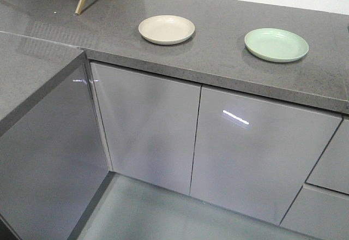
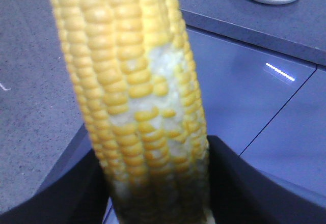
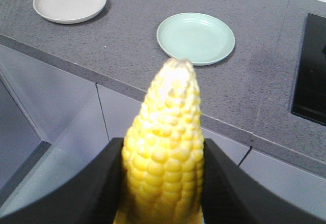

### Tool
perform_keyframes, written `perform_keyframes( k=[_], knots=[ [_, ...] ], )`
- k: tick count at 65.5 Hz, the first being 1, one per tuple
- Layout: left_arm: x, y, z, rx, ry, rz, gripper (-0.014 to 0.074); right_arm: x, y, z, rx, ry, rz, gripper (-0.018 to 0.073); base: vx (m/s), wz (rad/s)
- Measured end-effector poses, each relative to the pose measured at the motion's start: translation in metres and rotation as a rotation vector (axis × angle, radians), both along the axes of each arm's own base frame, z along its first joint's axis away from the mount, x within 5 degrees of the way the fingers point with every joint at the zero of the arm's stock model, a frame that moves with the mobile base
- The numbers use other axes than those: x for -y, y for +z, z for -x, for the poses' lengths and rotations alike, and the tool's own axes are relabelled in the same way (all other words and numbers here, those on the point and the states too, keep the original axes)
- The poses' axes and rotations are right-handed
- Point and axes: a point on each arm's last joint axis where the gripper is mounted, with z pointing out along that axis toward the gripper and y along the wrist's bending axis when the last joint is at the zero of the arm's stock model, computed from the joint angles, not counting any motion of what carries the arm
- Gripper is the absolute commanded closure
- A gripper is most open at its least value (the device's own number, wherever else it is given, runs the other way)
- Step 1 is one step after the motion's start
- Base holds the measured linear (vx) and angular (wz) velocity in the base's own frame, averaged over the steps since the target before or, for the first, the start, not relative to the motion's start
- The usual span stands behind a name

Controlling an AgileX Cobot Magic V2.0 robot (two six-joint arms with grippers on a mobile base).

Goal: Distribute corn equally
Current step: 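Drive the base up to the empty green and cream plates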

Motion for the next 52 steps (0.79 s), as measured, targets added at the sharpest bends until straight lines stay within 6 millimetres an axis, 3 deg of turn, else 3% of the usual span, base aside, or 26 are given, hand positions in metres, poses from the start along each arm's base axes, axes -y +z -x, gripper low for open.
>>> perform_keyframes(
  k=[52],
  knots=[
    [0.0000, 0.0000, 0.0000, -0.001, 0.000, 0.000, 0.0489, 0.0000, 0.0000, 0.0000, 0.000, 0.000, 0.000, 0.0424, 0.09, -0.12]
  ],
)
